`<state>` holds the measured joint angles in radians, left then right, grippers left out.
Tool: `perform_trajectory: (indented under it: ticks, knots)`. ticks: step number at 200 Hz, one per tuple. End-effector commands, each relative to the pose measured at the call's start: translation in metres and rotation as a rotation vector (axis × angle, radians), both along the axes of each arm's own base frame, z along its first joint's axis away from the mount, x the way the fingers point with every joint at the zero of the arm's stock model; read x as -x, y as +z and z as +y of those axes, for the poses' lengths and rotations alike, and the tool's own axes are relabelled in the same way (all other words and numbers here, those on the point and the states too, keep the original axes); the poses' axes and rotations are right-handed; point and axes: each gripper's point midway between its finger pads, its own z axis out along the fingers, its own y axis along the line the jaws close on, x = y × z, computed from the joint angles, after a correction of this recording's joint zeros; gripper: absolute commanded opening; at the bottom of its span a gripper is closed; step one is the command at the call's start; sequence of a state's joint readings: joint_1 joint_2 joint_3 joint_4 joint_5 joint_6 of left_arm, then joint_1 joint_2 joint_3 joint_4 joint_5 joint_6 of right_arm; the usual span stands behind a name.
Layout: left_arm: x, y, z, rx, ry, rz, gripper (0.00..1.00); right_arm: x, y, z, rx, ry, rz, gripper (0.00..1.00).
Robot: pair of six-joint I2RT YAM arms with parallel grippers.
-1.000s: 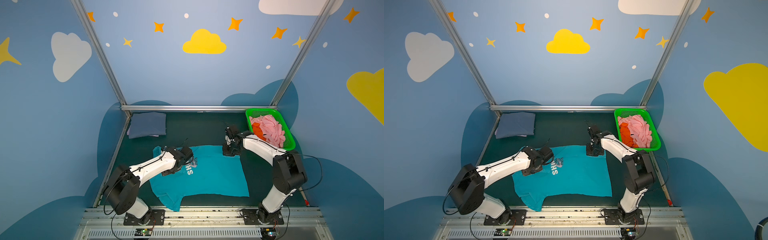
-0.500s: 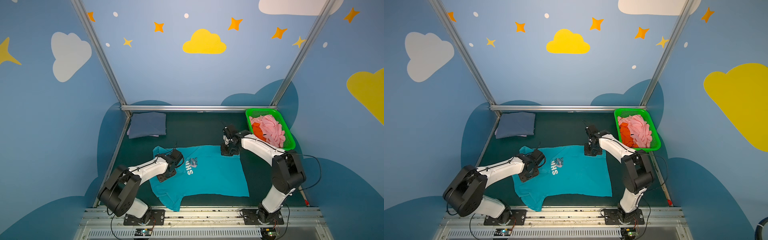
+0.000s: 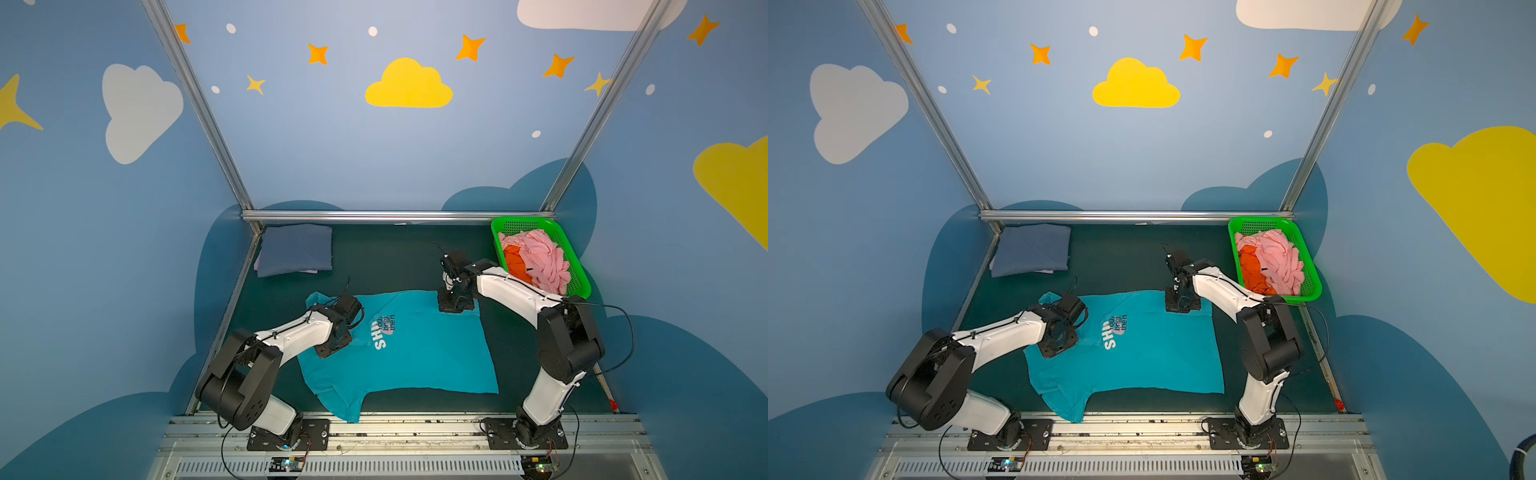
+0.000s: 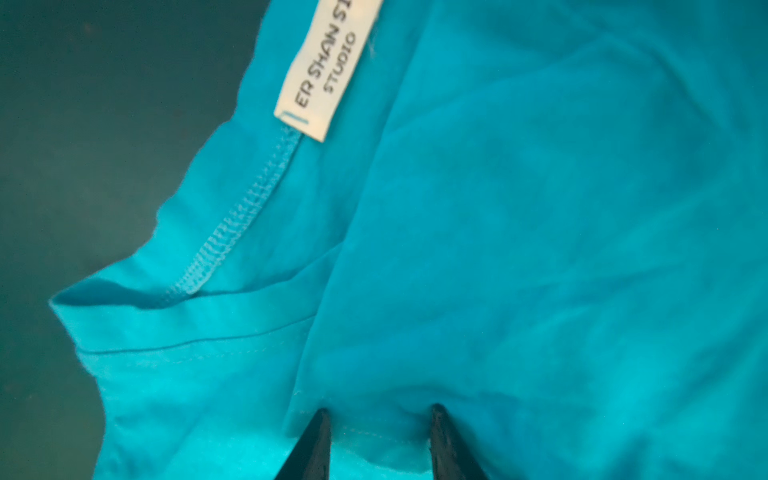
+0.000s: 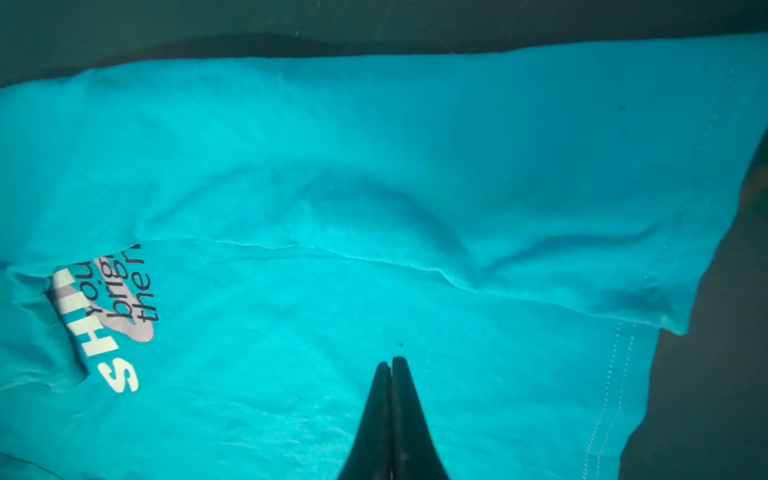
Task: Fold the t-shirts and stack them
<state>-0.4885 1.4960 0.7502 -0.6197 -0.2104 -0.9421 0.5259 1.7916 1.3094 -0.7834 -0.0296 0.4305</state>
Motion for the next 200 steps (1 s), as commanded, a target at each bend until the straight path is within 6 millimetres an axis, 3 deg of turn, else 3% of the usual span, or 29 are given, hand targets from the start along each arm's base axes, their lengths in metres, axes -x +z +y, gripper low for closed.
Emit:
perform_trajectory:
  ticks: [1, 20, 37, 133, 155, 200]
  knots:
    - [0.012, -0.007, 0.012, -0.030, 0.003, 0.033, 0.44, -0.001, 0.002, 0.002, 0.018, 0.000, 0.007, 0.00]
    - [0.015, -0.004, 0.016, -0.036, 0.008, 0.028, 0.53, -0.001, 0.001, 0.004, 0.020, 0.005, 0.010, 0.00]
    - [0.018, -0.002, 0.020, -0.036, 0.014, 0.025, 0.54, -0.002, 0.001, 0.006, 0.022, 0.010, 0.011, 0.00]
    - [0.018, -0.020, 0.019, 0.010, 0.035, 0.044, 0.26, -0.002, 0.003, 0.009, 0.033, 0.020, 0.015, 0.00]
    - [0.017, -0.010, 0.024, -0.009, 0.034, 0.036, 0.20, -0.002, 0.002, 0.009, 0.035, 0.020, 0.017, 0.00]
    - [0.023, 0.027, 0.039, -0.052, 0.044, -0.019, 0.20, -0.003, 0.002, 0.012, 0.028, 0.025, 0.020, 0.00]
